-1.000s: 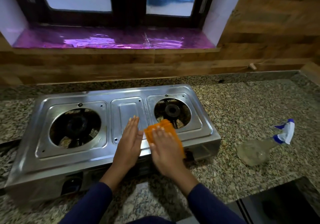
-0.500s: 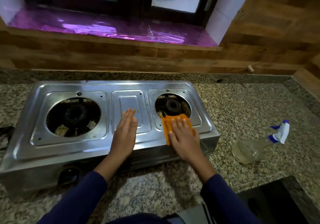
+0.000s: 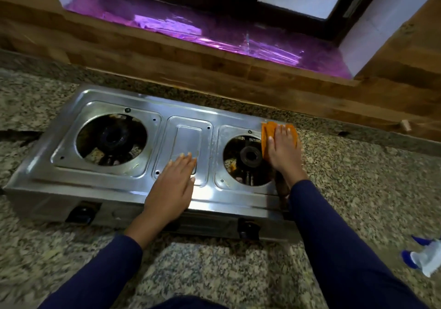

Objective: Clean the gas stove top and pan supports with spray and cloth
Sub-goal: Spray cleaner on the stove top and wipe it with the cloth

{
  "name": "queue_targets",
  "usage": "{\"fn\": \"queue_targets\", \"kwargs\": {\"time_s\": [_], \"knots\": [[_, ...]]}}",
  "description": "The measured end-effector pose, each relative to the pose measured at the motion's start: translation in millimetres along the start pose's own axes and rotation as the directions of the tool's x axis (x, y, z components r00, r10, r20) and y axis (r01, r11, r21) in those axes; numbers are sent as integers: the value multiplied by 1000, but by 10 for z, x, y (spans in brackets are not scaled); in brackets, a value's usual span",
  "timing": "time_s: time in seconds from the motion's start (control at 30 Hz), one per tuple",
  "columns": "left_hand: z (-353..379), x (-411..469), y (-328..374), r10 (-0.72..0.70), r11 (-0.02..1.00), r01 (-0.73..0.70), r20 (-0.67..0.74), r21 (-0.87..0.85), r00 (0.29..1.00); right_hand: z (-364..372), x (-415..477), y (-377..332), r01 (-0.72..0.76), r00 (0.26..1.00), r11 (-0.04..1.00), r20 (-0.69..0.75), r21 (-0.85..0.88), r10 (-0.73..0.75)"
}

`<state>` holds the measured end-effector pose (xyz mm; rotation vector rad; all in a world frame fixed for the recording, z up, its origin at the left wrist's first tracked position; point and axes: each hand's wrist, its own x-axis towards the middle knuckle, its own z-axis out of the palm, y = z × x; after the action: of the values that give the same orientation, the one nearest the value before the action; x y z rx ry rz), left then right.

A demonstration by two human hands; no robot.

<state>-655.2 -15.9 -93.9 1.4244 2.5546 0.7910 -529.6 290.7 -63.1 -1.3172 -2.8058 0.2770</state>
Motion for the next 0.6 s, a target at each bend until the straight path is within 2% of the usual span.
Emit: {"fn": "queue_targets", "kwargs": {"time_s": [0.23,0.33,0.47,0.6], "knots": [[-18,-22,61,-33,999,33,-29,26,999,4,701,-343,94,992,992,81,83,-101],[-34,-48,74,-65,998,67,-89,16,994,143,633,-836,222,970,971,77,85,-229],[-54,-46,126,-88,996,90,-160,4,983,293,269,-1335,419,901,907,103,42,-421],[-107,-46,177,-80,995,65,-219,-76,972,324,-271,-1476,595,785,801,165,70,-598]]}}
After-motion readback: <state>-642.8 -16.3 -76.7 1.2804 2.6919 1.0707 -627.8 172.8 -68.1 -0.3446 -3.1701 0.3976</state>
